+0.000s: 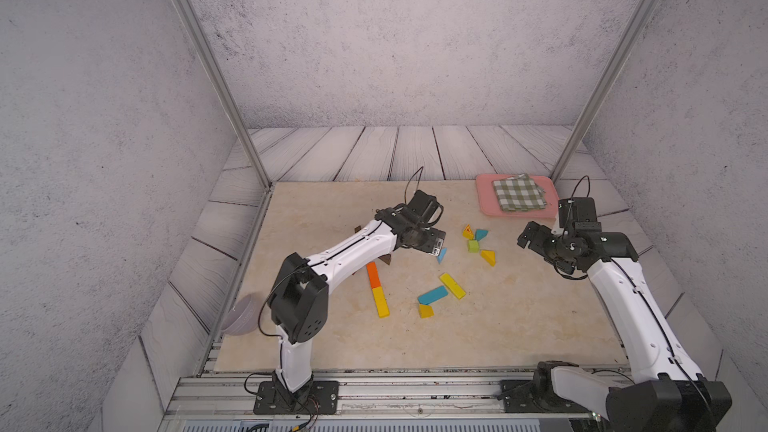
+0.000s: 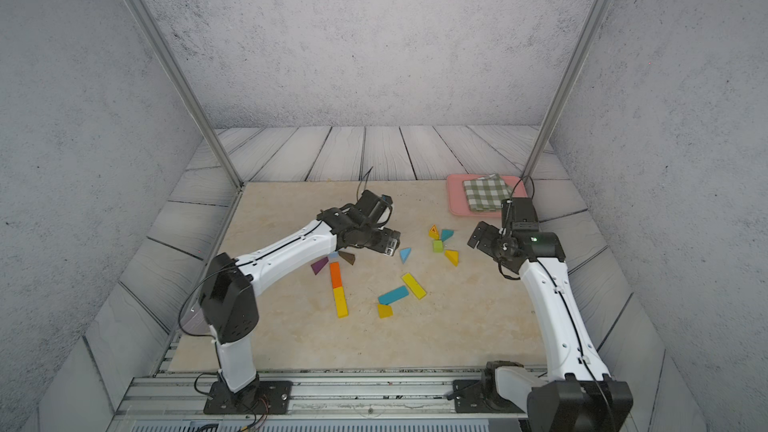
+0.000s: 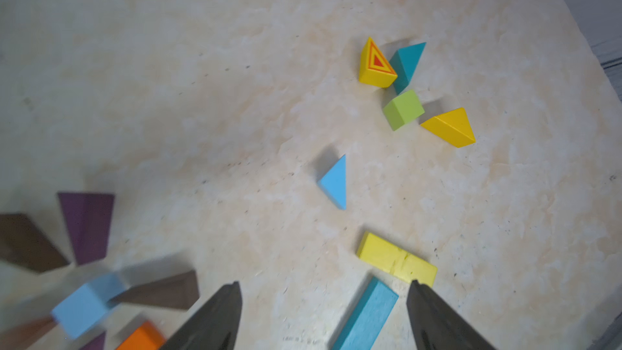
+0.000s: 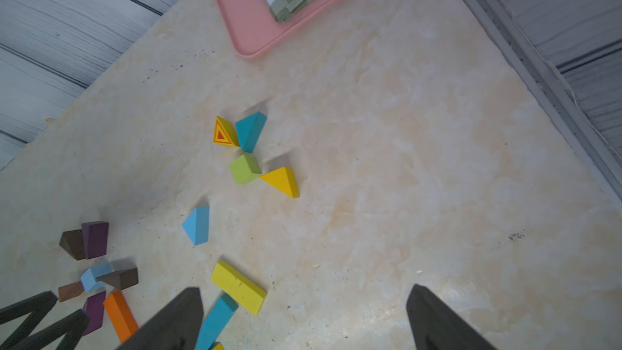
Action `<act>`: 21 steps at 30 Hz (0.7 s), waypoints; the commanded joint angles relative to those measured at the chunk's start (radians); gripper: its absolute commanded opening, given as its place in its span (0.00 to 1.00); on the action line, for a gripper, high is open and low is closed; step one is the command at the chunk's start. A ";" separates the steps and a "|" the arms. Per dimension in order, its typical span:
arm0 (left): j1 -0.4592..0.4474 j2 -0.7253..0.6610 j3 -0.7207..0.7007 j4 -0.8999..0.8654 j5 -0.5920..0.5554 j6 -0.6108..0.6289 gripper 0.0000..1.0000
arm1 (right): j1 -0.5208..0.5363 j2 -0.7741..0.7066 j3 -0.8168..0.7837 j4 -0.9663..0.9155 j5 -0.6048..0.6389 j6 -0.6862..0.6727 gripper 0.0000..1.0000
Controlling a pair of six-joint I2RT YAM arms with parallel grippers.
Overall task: Assemble a small pinwheel with building blocks
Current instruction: Assemble the building block at the center of the board.
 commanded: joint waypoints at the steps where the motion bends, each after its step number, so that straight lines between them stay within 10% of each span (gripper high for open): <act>1: -0.008 0.134 0.115 -0.121 -0.010 0.080 0.79 | -0.036 -0.003 -0.039 -0.020 -0.111 -0.051 0.99; 13: -0.023 0.407 0.327 -0.184 -0.033 -0.165 0.66 | -0.080 0.002 -0.080 0.024 -0.155 -0.091 0.99; 21: -0.029 0.465 0.380 -0.161 -0.038 -0.119 0.46 | -0.095 0.006 -0.110 0.059 -0.192 -0.098 0.99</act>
